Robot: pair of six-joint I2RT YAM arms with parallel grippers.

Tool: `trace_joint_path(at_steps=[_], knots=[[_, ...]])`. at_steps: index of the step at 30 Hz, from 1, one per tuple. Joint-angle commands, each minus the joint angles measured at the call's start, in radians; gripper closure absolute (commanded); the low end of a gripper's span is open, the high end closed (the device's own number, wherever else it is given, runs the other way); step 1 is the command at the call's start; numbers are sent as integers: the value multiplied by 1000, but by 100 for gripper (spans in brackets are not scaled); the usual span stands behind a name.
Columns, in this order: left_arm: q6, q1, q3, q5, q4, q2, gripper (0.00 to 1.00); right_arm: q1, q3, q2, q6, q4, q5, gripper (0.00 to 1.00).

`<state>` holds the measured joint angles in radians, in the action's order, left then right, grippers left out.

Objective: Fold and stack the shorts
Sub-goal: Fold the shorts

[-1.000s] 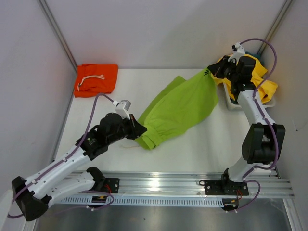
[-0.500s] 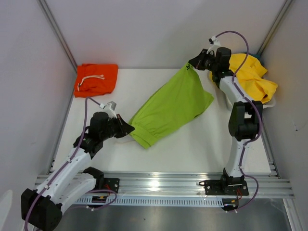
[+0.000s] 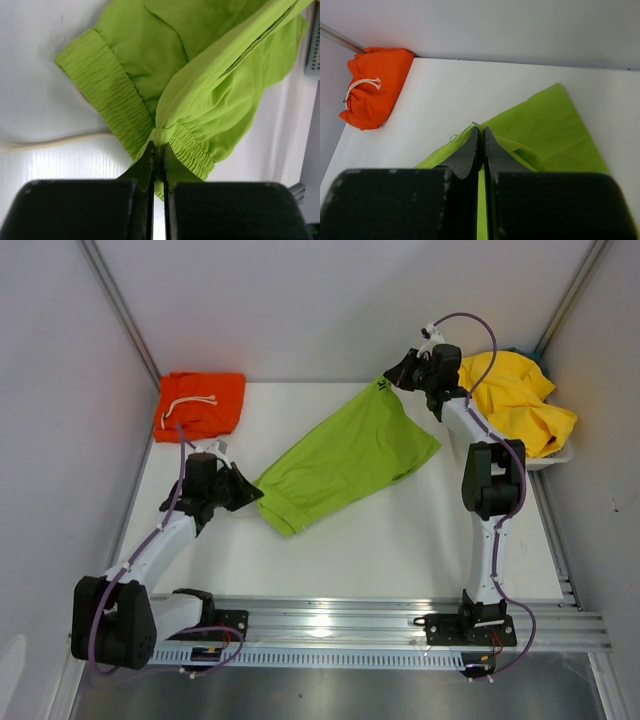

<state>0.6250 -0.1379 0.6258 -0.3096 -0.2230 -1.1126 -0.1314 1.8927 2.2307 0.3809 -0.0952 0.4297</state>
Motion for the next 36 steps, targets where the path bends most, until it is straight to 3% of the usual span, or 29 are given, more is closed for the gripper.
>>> trace_joint_path(at_steps=[1, 12, 18, 24, 29, 36], knots=[[-22, 30, 86, 121, -18, -57, 100, 18, 80, 20, 0, -54, -138, 100], [-24, 38, 288, 302, 33, -314, 100, 7, 236, 124, -40, 58, -210, 100], [-68, 38, 482, 274, 74, -594, 100, 9, 77, 76, -23, -80, -302, 100], [-107, 38, 684, 268, 60, -748, 100, 19, 94, 102, -36, -75, -333, 100], [-139, 38, 888, 294, 21, -894, 99, 21, 328, 214, -66, 47, -348, 100], [-146, 40, 1112, 273, -39, -1049, 100, 21, 511, 351, -89, 155, -394, 100]])
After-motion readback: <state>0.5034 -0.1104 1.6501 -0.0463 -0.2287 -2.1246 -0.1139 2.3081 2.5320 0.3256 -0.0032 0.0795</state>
